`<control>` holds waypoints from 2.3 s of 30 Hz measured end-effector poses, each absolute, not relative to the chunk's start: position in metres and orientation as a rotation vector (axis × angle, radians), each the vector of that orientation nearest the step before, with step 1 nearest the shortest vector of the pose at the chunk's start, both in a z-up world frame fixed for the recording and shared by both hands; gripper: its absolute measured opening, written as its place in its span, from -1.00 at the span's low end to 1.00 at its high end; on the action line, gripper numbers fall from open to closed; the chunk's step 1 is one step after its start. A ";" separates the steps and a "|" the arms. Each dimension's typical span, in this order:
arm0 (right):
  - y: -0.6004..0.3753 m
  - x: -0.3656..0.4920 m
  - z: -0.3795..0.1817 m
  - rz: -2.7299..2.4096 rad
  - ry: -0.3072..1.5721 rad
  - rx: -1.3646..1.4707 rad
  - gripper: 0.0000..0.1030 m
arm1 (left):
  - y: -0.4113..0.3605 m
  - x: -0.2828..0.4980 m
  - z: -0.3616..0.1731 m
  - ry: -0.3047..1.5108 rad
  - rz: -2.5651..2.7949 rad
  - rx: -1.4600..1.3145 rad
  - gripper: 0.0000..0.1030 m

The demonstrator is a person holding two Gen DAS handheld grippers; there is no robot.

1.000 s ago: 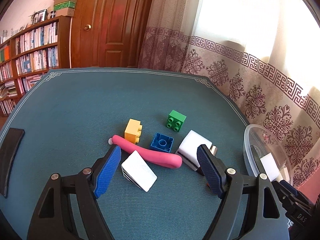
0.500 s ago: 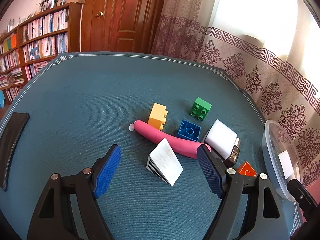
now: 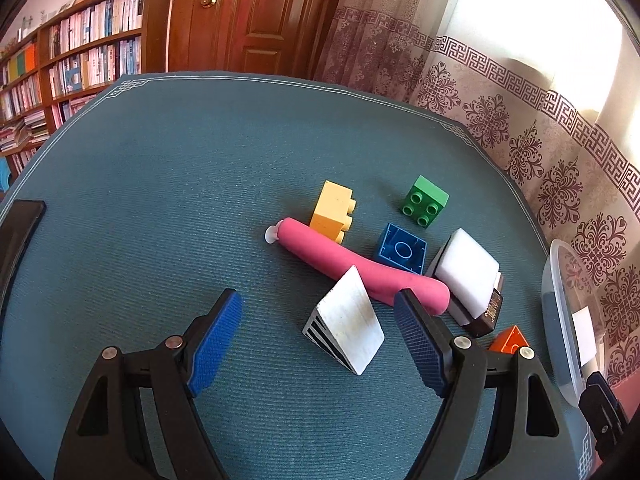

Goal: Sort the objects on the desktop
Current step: 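Move the open left gripper over the pile toward the white folded card, then grasp the white folded card with the left gripper while the right gripper moves to the white sponge block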

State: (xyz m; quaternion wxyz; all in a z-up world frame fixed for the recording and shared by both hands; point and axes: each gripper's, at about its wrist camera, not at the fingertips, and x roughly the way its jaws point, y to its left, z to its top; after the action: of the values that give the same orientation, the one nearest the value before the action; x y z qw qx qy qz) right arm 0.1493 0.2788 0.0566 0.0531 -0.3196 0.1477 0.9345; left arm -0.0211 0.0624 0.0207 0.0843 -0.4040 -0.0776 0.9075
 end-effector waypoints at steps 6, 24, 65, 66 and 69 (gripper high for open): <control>0.276 0.150 0.055 2.846 0.449 -0.983 0.55 | 0.058 -0.023 0.015 -0.216 2.721 -1.245 0.58; 0.261 0.146 0.058 2.883 0.360 -0.962 0.55 | 0.033 -0.015 0.014 -0.226 2.764 -1.244 0.58; 0.222 0.112 0.045 3.012 0.295 -1.100 0.55 | 0.042 -0.008 0.014 -0.173 2.767 -1.283 0.58; 0.222 0.110 0.045 3.009 0.299 -1.103 0.55 | 0.042 -0.009 0.012 -0.178 2.765 -1.290 0.58; 0.221 0.107 0.045 3.012 0.298 -1.104 0.55 | 0.041 -0.010 0.010 -0.158 2.790 -1.276 0.58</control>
State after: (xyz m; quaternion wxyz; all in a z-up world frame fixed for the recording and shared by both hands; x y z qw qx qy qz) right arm 0.1068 0.2208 0.0452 -0.0400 -0.3424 0.0923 0.9341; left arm -0.0099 0.0413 0.0095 0.0347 -0.4151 -0.0513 0.9077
